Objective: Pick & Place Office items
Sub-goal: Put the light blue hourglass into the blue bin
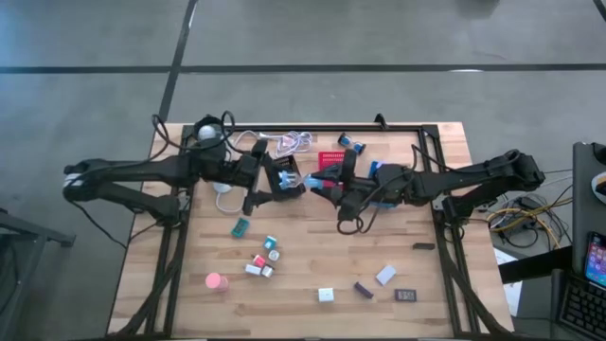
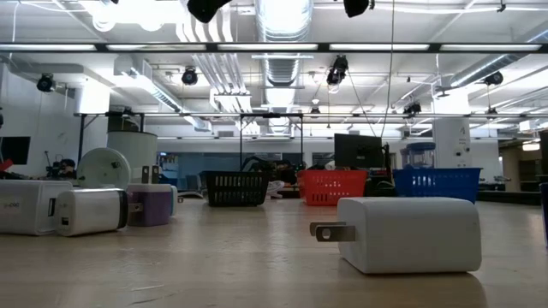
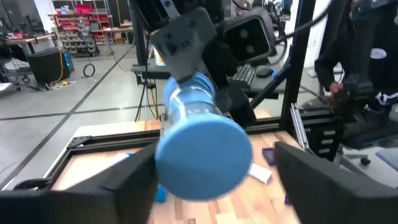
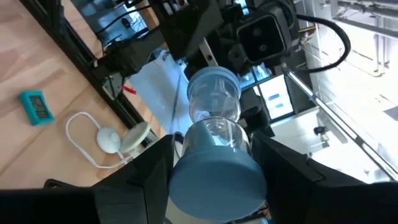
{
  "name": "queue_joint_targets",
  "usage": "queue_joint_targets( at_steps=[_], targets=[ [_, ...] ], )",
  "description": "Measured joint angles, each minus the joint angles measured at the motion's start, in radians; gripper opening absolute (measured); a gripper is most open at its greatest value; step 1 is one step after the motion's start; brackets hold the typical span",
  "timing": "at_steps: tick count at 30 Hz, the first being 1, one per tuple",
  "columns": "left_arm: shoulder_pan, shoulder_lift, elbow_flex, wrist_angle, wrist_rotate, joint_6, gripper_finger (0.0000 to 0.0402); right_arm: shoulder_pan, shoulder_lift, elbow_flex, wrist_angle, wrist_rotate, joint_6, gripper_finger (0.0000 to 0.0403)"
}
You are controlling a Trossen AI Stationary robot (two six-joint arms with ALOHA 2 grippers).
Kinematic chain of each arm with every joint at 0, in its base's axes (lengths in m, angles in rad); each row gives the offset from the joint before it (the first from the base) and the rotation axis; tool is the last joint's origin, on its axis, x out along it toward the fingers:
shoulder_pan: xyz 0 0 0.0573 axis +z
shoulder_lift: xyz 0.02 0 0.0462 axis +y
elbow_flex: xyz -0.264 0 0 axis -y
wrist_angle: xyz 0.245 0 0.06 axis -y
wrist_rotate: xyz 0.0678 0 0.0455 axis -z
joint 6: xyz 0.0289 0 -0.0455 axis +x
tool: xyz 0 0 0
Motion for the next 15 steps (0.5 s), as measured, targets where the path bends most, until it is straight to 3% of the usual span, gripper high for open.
queue_joint_targets(
  at_steps=[4, 8, 12, 15],
  targets=[
    [0.0, -0.047, 0.003, -0.062, 0.001, 0.019, 0.0374, 0.0, -0.015, 0.0, -0.017, 0.003, 0.008, 0.0191],
    [0.0, -0.126, 0.001, -0.164, 0.001, 0.025, 0.0384, 0.002, -0.044, 0.0, -0.045, 0.019, 0.045, 0.0191],
    [0.0, -0.241, -0.055, -0.179, 0.001, 0.072, 0.0358, 0.0, -0.102, -0.014, -0.105, -0.021, 0.11, 0.0191],
    [0.0, -0.328, -0.101, -0.193, 0.001, 0.08, 0.0299, -0.011, -0.153, -0.027, -0.151, -0.114, 0.183, 0.0191]
  ],
)
